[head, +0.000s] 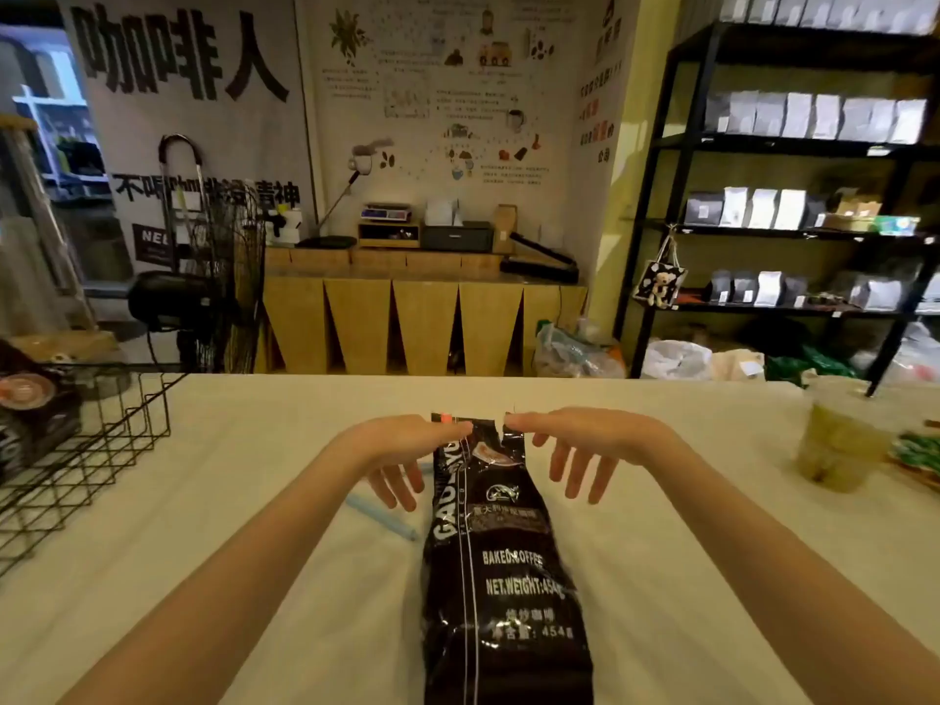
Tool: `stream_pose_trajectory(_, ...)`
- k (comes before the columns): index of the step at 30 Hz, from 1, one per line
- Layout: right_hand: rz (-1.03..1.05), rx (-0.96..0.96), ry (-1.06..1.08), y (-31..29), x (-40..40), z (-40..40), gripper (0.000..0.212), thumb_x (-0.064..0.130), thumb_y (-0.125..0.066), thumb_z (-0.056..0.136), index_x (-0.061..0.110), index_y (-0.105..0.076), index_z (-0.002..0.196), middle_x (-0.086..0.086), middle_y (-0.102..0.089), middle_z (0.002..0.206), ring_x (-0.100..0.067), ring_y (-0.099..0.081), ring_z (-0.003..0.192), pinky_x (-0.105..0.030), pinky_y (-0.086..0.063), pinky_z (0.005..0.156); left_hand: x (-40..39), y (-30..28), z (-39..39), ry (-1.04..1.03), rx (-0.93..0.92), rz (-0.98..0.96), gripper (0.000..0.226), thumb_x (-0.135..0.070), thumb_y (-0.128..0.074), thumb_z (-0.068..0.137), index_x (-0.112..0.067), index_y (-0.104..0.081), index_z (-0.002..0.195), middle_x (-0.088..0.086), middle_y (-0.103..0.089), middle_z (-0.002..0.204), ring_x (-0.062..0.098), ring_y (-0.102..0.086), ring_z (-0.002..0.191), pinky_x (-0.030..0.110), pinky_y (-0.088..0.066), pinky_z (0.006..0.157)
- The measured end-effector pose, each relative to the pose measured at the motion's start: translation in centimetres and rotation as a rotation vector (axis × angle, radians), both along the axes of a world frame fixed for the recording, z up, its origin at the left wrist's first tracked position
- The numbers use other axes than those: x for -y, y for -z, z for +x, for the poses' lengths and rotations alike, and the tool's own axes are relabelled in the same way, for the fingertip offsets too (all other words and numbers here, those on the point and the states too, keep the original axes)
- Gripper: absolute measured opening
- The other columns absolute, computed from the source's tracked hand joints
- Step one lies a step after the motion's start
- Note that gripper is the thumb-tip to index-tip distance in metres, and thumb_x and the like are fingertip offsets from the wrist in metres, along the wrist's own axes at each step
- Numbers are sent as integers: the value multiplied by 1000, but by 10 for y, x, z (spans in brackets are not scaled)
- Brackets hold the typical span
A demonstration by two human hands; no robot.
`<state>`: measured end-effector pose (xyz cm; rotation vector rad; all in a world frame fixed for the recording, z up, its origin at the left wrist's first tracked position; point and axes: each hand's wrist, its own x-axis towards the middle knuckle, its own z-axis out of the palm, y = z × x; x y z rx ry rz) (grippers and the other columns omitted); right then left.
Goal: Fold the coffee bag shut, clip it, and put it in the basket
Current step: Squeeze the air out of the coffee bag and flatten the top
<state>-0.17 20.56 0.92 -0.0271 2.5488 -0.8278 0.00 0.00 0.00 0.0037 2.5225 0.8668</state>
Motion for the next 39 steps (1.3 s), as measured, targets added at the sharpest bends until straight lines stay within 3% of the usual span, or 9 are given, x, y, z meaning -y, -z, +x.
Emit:
stream_pose_trajectory(4, -3, 124, 30, 19, 4, 10, 93, 76, -42, 70, 11, -34, 135, -19, -62, 112, -31, -68, 86, -42, -58, 70, 3, 21, 3, 8, 52, 28, 71, -67, -38, 79, -17, -44, 128, 17, -60, 118, 25, -67, 84, 32, -55, 71)
stream_pose_trajectory(8, -101, 155, 35, 35, 7, 18, 83, 76, -39, 71, 18, -40, 131, -21, -59, 120, -36, -65, 98, -48, -56, 80, 3, 40, 5, -5, 36, 197, 55, -59, -45, 80, -15, -57, 110, 4, -65, 91, 23, -66, 85, 32, -55, 74)
stream_pose_trajectory(16, -177, 107, 107, 54, 17, 21, 77, 77, -40, 70, 20, -50, 122, -11, -60, 119, -32, -65, 91, -39, -59, 64, 2, 51, 16, -93, -42, 398, 28, -54, -52, 80, -26, -55, 84, 1, -67, 86, 19, -65, 81, 30, -54, 72)
stream_pose_trajectory(23, -306, -86, 178, 52, 15, 24, 73, 70, -48, 71, 19, -44, 123, -7, -61, 115, -25, -65, 83, -32, -55, 55, -1, 36, 21, -97, -146, 504, 34, -49, -57, 79, -27, -50, 105, 0, -66, 96, 21, -65, 86, 38, -55, 75)
stream_pose_trajectory(27, -392, -266, 185, 34, 14, 26, 61, 63, -56, 73, 20, -45, 116, -1, -62, 105, -17, -64, 83, -31, -56, 51, -4, 18, 25, -84, -305, 653, 28, -38, -61, 80, -39, -43, 101, -8, -64, 84, 8, -65, 72, 25, -51, 57)
stream_pose_trajectory(30, -434, -441, 176, 19, 14, 28, 51, 57, -60, 74, 23, -46, 109, 10, -58, 88, -7, -60, 77, -26, -53, 48, -6, 9, 27, -61, -448, 758, 37, -30, -63, 80, -44, -41, 107, -10, -65, 85, 0, -67, 66, 13, -50, 49)
stream_pose_trajectory(33, -475, -593, 152, 11, 14, 29, 43, 51, -63, 74, 30, -44, 106, 14, -56, 86, -5, -60, 77, -25, -55, 55, -6, 6, 28, -55, -576, 832, 56, -24, -65, 78, -47, -31, 116, -12, -60, 96, 2, -64, 81, 10, -50, 54)
stream_pose_trajectory(36, -509, -695, 125, 8, 12, 28, 43, 48, -67, 71, 35, -42, 104, 12, -58, 91, -7, -60, 83, -24, -54, 61, -8, 6, 28, -18, -697, 847, 68, -20, -66, 76, -47, -26, 124, -15, -58, 107, 3, -61, 97, 18, -55, 69)
stream_pose_trajectory(39, -549, -716, 120, 13, 9, 25, 50, 48, -72, 66, 35, -44, 104, -2, -61, 100, -20, -63, 88, -36, -57, 73, -8, 9, 28, 23, -746, 846, 72, -24, -69, 71, -45, -26, 124, -22, -53, 114, 0, -55, 106, 19, -50, 82)
